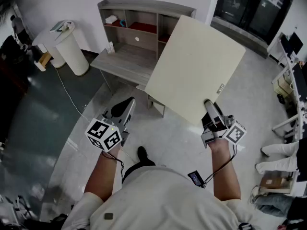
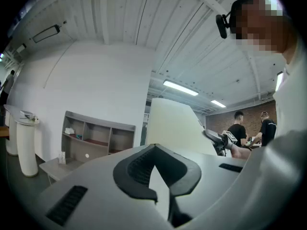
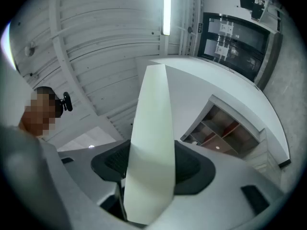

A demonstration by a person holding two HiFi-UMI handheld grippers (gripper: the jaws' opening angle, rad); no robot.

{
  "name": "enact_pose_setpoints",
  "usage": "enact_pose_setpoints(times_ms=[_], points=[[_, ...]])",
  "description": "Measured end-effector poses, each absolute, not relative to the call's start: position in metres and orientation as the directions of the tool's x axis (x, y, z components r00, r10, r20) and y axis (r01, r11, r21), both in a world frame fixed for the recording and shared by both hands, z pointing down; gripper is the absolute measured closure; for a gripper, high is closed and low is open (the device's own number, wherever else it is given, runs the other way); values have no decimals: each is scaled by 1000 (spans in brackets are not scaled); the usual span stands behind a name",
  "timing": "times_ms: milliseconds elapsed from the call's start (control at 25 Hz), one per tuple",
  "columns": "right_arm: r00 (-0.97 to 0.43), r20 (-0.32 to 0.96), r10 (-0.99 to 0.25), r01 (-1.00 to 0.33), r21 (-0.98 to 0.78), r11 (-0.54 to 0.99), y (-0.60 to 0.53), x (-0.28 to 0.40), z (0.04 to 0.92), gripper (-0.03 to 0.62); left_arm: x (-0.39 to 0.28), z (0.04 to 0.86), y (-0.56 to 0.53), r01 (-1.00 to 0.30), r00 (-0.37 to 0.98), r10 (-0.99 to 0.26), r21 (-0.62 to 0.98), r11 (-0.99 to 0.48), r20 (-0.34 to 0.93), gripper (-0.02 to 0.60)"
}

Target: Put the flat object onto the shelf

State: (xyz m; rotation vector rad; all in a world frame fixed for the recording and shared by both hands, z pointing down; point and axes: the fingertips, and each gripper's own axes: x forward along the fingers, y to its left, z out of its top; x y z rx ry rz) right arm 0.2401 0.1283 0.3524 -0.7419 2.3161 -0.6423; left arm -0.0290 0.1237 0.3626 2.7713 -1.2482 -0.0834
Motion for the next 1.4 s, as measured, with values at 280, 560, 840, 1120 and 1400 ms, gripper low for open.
enact_pose_setpoints(times_ms=[280, 560, 840, 1120, 1400], points=[[-650, -400, -645, -338, -609, 718, 126, 243, 358, 312, -22, 367, 125, -744, 663, -748, 113, -659, 1, 566], [-656, -407, -636, -333, -600, 727, 117, 242, 358, 312, -24, 376, 117, -741, 664, -747, 140, -657, 5, 566], [-653, -433, -621, -305, -600, 740, 86, 222, 355, 313, -40, 385, 82, -731, 672, -741, 170, -661, 6, 566], [-643, -442, -625, -270, -633, 725, 33, 187, 359, 313, -72, 387, 32, -729, 676, -736, 157, -666, 21, 566], [-620, -450, -642, -294, -625, 723, -26, 146, 350, 315, -122, 382, -31, -719, 690, -724, 153, -678, 30, 566]])
